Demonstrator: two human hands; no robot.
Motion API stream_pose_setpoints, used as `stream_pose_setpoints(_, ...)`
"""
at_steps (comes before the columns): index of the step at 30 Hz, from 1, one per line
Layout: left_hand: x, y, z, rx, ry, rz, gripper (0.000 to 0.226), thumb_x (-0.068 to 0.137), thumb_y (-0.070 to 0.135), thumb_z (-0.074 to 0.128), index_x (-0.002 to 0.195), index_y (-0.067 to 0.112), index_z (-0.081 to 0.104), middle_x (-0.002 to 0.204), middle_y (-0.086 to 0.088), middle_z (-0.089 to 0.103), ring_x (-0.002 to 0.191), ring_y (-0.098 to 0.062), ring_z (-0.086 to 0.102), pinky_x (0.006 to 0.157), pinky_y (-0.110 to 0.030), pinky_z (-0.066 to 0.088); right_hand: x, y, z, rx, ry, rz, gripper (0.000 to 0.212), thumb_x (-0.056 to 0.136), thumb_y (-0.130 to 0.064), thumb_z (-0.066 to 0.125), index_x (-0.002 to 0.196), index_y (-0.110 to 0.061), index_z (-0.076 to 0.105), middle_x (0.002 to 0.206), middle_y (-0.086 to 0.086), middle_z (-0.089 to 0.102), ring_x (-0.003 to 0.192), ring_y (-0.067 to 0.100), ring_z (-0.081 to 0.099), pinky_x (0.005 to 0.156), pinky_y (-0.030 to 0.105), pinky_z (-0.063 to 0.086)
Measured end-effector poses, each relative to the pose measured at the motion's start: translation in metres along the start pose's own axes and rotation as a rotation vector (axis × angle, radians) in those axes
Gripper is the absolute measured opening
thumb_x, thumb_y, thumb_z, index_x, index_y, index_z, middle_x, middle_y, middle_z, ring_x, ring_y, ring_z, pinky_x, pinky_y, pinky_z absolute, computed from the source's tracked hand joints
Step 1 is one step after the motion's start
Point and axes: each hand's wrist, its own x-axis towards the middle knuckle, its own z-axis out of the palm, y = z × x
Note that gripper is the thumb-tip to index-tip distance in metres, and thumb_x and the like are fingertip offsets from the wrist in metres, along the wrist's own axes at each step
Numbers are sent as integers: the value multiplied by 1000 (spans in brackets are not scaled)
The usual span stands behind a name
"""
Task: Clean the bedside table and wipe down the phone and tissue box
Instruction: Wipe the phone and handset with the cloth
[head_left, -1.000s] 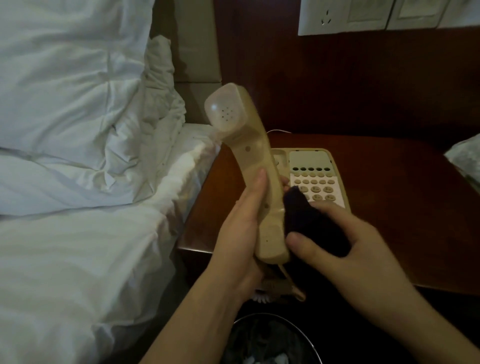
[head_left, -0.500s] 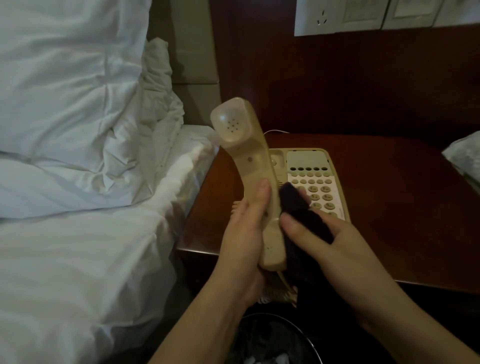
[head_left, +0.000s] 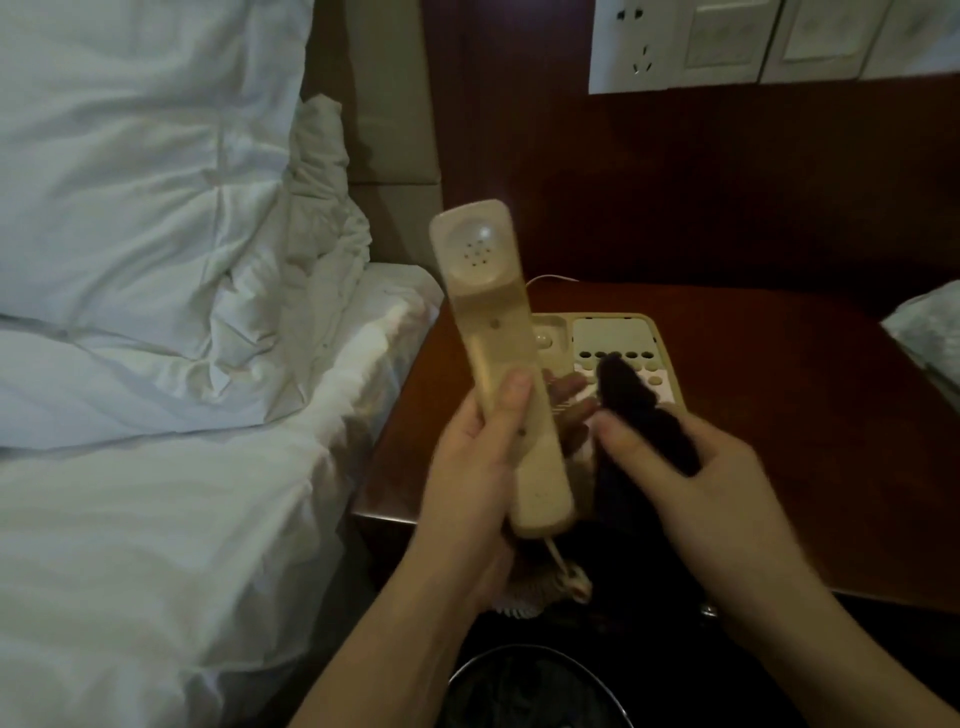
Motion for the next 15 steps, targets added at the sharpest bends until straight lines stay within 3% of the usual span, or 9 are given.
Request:
stream_pose_setpoints(2,8,14,-16,-3,76,85,27,98,26,54,124,20,59,106,-10,77,89,-23,75,75,-35,64,4,-8,-14,45,98,-10,24,75,-41,69,92,-25,72,85,-1,77,76,21,75,67,40,59)
stream_pose_setpoints(5,20,31,-46,186,201,129,23,104,24,51,126,22,58,87,-7,71,69,-18,65,59,-30,56,7,-14,-29,67,162,-7,17,79,-38,70,91,-26,73,83,0,77,71,24,75,65,39,56)
stream_pose_setpoints(11,42,33,-70,521,328,108,35,104,25,52,137,35,55,85,-2,62,71,-14,57,68,-35,50,12,-8,-28,-48,119,-11,10,76,-39,71,83,-33,75,84,1,76,73,23,75,66,39,56)
stream_pose_setpoints(15,47,24,-72,659,333,72,48,103,26,53,148,40,45,124,-11,64,104,-27,64,89,-40,55,16,-6,-29,-90,103,-20,13,80,-34,72,85,-23,74,81,2,75,69,21,74,52,28,55)
